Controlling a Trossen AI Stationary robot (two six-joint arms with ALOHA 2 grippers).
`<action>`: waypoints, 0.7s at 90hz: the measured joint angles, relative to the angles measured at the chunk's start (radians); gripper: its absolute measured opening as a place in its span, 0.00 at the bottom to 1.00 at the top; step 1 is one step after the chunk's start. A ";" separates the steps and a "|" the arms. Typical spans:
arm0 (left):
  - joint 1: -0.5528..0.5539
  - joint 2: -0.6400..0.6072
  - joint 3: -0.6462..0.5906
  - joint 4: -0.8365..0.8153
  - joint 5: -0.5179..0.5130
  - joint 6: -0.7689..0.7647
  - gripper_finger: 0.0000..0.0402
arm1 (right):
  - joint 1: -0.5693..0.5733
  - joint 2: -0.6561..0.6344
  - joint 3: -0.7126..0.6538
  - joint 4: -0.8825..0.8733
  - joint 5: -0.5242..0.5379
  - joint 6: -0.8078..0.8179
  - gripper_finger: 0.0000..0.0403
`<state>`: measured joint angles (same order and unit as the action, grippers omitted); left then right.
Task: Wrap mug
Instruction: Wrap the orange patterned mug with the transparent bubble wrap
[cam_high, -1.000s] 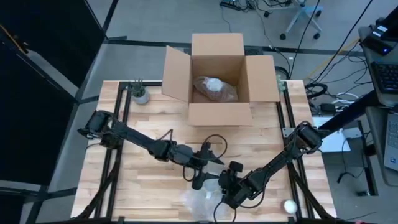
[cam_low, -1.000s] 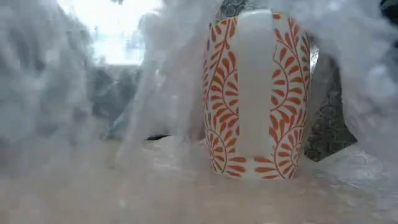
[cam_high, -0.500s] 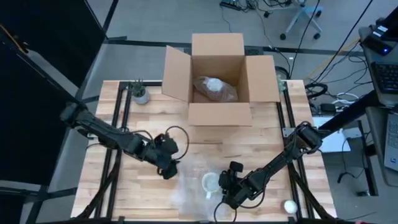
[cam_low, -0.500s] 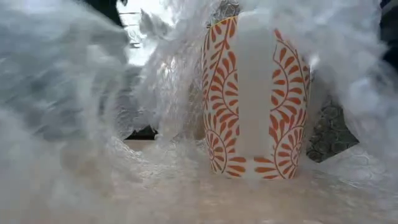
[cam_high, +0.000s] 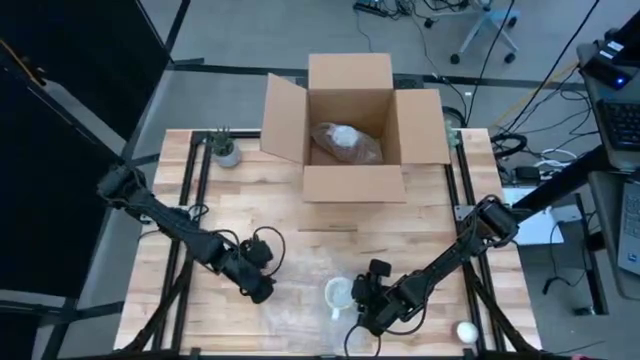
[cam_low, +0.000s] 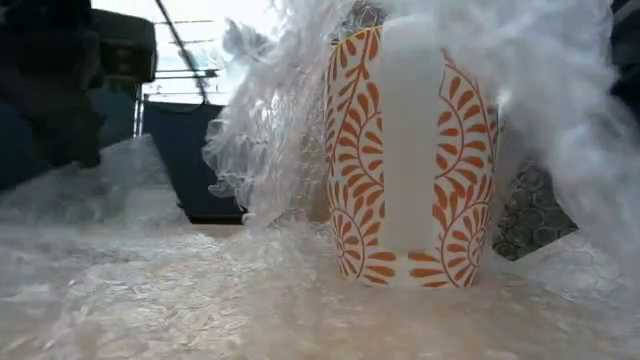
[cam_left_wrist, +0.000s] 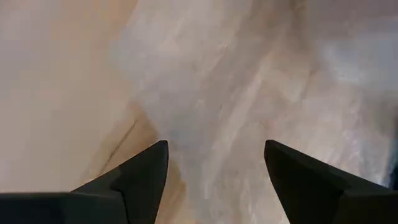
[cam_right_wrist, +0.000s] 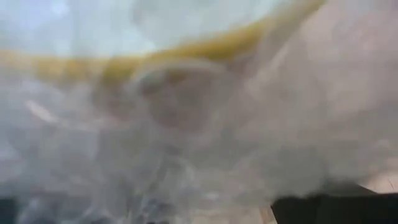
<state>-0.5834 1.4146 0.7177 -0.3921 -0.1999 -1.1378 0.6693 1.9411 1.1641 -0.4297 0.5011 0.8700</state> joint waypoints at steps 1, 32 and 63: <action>-0.002 0.000 0.000 -0.008 0.003 -0.007 0.63 | 0.000 0.000 0.000 0.000 0.000 0.000 0.46; -0.111 0.000 0.000 -0.004 0.095 -0.175 0.63 | 0.000 0.000 0.000 0.000 0.000 0.000 0.46; -0.180 0.137 0.000 0.156 0.060 -0.245 0.63 | 0.000 0.000 0.000 0.000 0.001 0.000 0.46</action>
<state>-0.7631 1.5520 0.7177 -0.2359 -0.1402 -1.3826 0.6693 1.9411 1.1641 -0.4294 0.5018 0.8700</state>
